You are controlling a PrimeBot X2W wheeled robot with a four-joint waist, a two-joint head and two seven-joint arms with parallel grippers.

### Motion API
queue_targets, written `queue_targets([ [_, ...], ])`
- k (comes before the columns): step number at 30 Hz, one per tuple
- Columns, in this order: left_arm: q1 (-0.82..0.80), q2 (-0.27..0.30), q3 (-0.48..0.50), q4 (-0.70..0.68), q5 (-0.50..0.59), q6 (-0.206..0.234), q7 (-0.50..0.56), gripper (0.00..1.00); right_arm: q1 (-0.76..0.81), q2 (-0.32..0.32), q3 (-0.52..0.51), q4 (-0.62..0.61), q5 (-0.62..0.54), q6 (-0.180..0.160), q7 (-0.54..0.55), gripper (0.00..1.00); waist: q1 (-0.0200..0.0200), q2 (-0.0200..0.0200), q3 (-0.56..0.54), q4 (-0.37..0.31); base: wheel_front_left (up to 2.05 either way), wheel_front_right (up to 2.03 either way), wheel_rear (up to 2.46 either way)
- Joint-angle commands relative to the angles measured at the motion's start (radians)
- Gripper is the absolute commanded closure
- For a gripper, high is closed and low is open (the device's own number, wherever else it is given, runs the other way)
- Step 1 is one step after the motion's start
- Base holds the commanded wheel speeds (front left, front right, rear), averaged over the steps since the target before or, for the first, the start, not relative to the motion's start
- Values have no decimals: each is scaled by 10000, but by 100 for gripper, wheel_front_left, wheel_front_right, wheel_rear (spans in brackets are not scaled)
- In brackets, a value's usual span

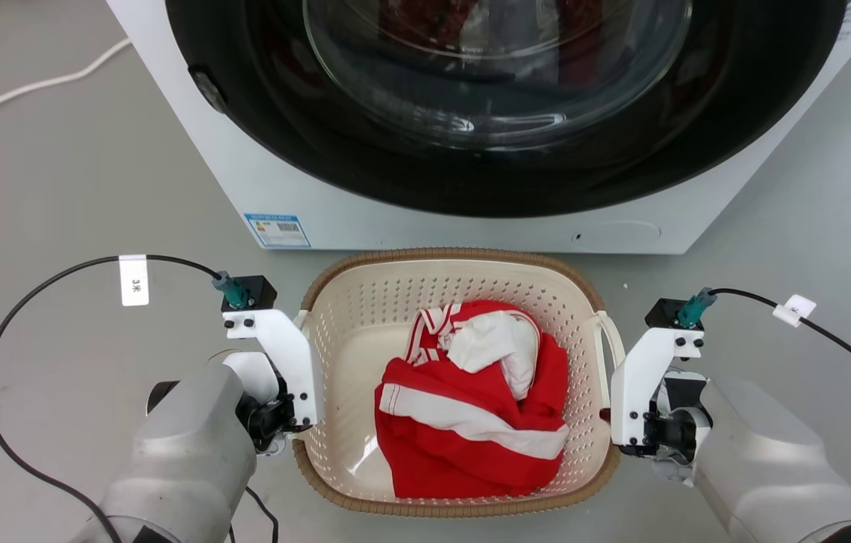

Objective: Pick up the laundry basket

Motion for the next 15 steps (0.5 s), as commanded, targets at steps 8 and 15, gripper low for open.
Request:
queue_targets([
  [8, -170, -302, -134, -46, -429, -155, 501, 100, -363, 349, -167, -25, 65, 143, 880, 100, 2, 0, -761, -33, 0, 0, 0],
  [15, -152, -341, -238, 34, -637, -153, 607, 100, -438, 212, -394, -7, -111, 143, 1512, 100, 2, 0, -1184, -117, 0, 0, 0],
])
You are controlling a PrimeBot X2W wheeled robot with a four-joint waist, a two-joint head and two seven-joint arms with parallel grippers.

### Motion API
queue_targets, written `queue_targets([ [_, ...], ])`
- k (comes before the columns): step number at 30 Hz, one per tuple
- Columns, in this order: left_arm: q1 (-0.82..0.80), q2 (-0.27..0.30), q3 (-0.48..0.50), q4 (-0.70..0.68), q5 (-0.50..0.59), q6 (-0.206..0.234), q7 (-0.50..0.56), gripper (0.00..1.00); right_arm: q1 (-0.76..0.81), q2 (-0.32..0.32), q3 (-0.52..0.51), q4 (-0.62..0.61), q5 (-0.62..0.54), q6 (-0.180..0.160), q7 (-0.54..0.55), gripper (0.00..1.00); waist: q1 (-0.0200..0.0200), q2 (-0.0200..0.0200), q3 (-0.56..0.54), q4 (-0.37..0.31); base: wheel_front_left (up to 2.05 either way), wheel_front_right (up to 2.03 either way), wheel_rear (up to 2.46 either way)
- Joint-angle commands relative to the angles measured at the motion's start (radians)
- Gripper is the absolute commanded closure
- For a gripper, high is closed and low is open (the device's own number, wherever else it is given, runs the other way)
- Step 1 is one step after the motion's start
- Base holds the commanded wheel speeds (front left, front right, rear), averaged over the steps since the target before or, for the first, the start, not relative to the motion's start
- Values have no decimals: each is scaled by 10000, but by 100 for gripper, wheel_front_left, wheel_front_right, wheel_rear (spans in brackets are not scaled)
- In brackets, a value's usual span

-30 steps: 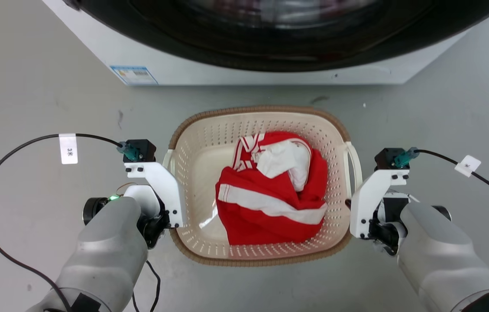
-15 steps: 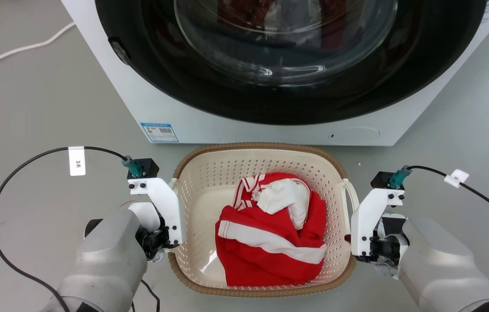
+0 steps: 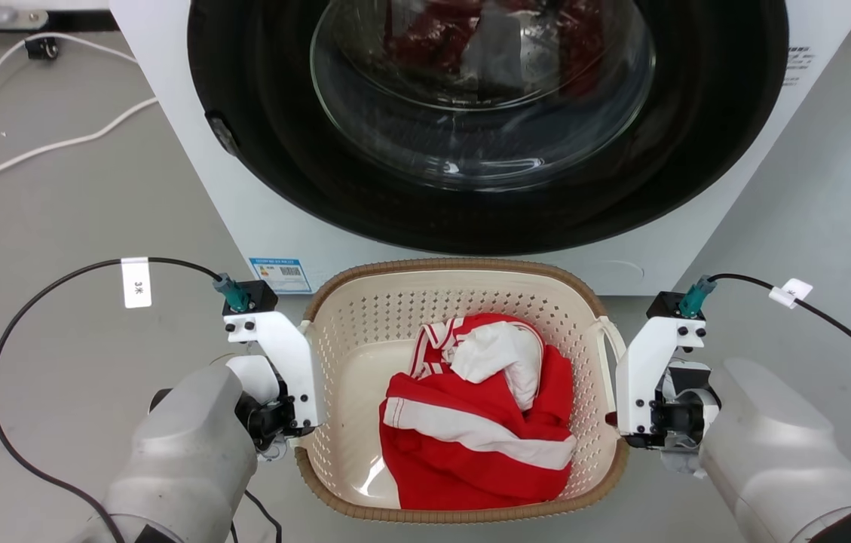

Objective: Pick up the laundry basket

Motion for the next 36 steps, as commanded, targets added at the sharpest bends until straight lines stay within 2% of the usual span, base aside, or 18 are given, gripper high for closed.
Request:
queue_targets([
  [1, -52, -342, -56, -140, -112, -151, 23, 100, -87, 247, -71, -98, -20, 143, 140, 100, 2, 0, -195, -15, 0, 0, 0],
  [20, 1018, -463, -461, -100, -653, -150, 353, 100, 838, 378, -1135, -96, -807, 142, 1185, 100, 2, 0, -1583, -191, 0, 0, 0],
  [31, 1265, -500, -637, -141, -911, -152, 501, 100, 894, 421, -1741, -95, -1366, 142, 1413, 100, 2, 0, -1670, -164, 0, 0, 0],
  [36, 1230, -505, -719, -181, -1006, -152, 457, 100, 778, 429, -1670, -95, -1259, 142, 1428, 100, 2, 0, -1650, -145, 0, 0, 0],
])
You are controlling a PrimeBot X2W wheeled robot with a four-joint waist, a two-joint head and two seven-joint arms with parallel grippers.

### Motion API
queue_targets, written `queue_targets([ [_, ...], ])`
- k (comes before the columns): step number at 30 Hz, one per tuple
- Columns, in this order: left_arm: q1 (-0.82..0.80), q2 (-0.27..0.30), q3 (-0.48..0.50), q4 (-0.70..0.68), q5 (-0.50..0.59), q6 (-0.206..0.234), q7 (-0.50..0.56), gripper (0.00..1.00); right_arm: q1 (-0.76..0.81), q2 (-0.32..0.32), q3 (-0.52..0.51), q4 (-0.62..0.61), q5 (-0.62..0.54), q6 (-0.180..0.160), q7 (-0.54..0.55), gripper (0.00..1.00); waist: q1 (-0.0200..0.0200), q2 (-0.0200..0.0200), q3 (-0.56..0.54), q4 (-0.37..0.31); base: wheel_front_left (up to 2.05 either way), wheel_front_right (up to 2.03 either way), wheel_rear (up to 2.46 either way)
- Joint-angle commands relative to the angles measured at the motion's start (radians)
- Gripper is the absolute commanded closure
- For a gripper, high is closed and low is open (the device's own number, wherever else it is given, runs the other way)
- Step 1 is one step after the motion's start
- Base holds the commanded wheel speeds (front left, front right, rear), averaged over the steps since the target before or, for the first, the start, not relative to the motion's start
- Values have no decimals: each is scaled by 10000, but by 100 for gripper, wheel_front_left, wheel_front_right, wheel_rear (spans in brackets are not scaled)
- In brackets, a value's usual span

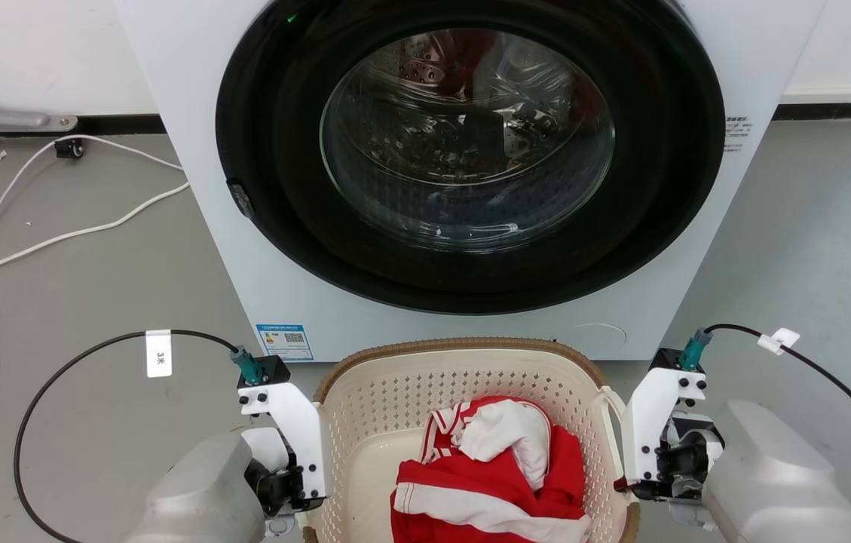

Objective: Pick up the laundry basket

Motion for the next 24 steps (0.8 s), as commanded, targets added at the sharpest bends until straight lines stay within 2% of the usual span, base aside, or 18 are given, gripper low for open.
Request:
queue_targets([
  [1, 12, -364, -55, -241, -147, -152, -46, 100, -148, 343, 50, -97, 185, 141, -28, 100, 1, 0, 4, 4, 0, 0, 0],
  [24, 9, -413, -336, -208, -481, -154, -162, 100, -216, 376, 657, -108, 799, 141, -4, 100, 1, 0, -3, -30, 0, 0, 0],
])
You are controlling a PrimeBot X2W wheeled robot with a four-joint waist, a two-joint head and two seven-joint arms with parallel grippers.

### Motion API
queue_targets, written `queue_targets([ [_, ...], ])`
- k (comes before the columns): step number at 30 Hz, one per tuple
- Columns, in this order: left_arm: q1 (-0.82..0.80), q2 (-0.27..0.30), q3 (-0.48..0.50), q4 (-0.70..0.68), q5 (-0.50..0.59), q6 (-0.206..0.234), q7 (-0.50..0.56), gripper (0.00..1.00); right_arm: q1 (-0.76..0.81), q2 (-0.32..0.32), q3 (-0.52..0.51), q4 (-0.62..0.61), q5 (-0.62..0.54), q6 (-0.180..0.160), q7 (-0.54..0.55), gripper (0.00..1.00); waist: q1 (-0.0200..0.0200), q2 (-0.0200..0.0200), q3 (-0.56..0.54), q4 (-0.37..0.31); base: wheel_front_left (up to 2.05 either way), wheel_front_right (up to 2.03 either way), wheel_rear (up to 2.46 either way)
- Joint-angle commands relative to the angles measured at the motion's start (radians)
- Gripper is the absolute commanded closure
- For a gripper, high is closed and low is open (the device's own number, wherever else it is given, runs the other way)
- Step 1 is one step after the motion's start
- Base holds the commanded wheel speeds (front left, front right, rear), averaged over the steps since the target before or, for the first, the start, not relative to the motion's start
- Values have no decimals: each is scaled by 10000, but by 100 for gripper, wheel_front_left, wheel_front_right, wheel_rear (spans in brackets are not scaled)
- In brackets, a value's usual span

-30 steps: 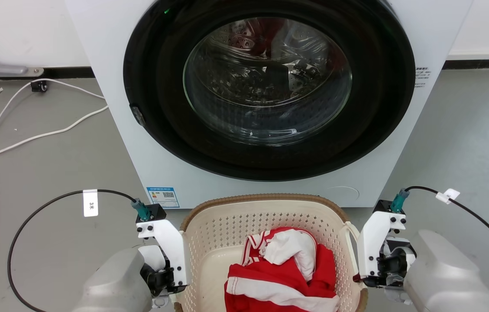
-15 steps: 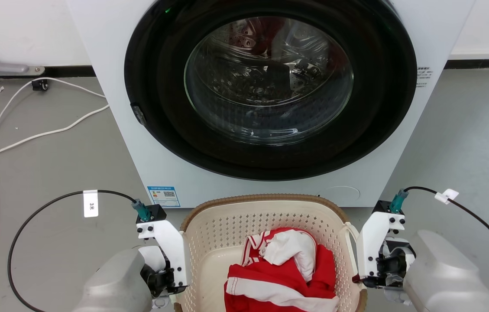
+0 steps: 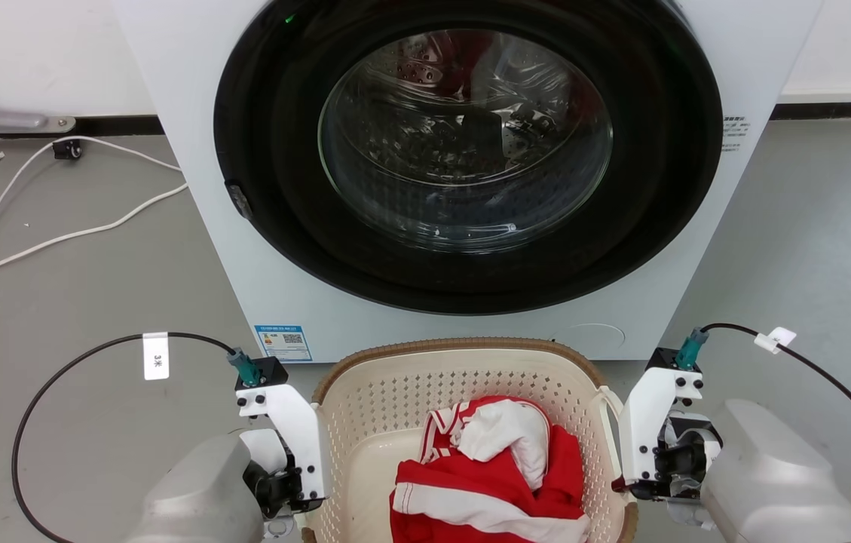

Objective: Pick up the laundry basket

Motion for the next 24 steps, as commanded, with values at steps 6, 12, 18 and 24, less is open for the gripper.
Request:
queue_targets([
  [6, 56, -421, -84, -217, -212, -156, -81, 100, -232, 414, 85, -121, 238, 141, 20, 100, 0, 0, -13, -41, 0, 0, 0],
  [12, 83, -399, -150, -200, -284, -157, -155, 100, -265, 413, 142, -121, 279, 141, 62, 100, 0, 0, -19, -74, 0, 0, 0],
  [18, 128, -327, -214, -156, -344, -157, -254, 100, -176, 409, 100, -121, 282, 141, 166, 100, 0, 0, -16, -108, 0, 0, 0],
  [24, 126, -351, -267, -104, -423, -157, -280, 100, -21, 408, 54, -121, 373, 141, 321, 100, 0, 0, -29, -106, 0, 0, 0],
])
